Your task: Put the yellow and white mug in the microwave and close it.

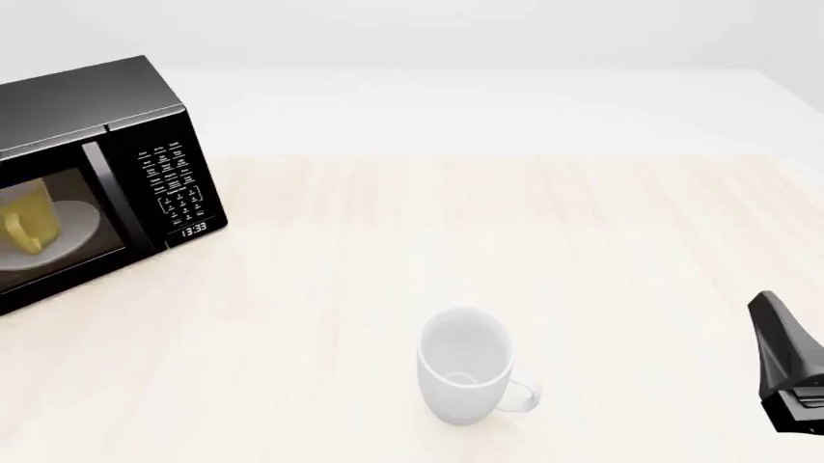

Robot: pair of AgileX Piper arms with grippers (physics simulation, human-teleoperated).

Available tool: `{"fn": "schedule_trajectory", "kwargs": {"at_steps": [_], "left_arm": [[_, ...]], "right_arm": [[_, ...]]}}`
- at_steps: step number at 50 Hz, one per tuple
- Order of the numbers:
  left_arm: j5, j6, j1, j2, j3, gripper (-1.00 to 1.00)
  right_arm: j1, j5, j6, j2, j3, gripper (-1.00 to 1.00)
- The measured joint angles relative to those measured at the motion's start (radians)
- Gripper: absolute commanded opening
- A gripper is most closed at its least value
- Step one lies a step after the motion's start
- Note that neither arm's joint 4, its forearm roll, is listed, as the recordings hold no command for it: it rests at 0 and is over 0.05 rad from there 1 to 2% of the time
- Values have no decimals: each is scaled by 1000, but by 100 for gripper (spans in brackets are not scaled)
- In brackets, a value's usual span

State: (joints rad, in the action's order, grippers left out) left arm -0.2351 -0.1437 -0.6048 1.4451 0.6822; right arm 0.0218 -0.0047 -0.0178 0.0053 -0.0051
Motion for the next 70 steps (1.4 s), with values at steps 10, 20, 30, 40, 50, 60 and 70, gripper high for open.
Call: {"fn": "schedule_trajectory", "kwargs": {"at_steps": [10, 20, 30, 40, 50, 60, 70], "left_arm": [[30, 80, -34, -30, -12, 100], [84, 110, -48, -114, -31, 100], [140, 108, -38, -206, -46, 100], [201, 100, -21, -312, -53, 100], [268, 97, -8, -416, -52, 100], [343, 101, -2, -519, -47, 100], [428, 106, 5, -624, -46, 100]], "right_arm": [[0, 0, 0, 0, 0, 100], [0, 0, 0, 0, 0, 100], [0, 0, 0, 0, 0, 100], [0, 0, 0, 0, 0, 100], [0, 0, 0, 0, 0, 100], [0, 0, 0, 0, 0, 100], [0, 0, 0, 0, 0, 100]]}}
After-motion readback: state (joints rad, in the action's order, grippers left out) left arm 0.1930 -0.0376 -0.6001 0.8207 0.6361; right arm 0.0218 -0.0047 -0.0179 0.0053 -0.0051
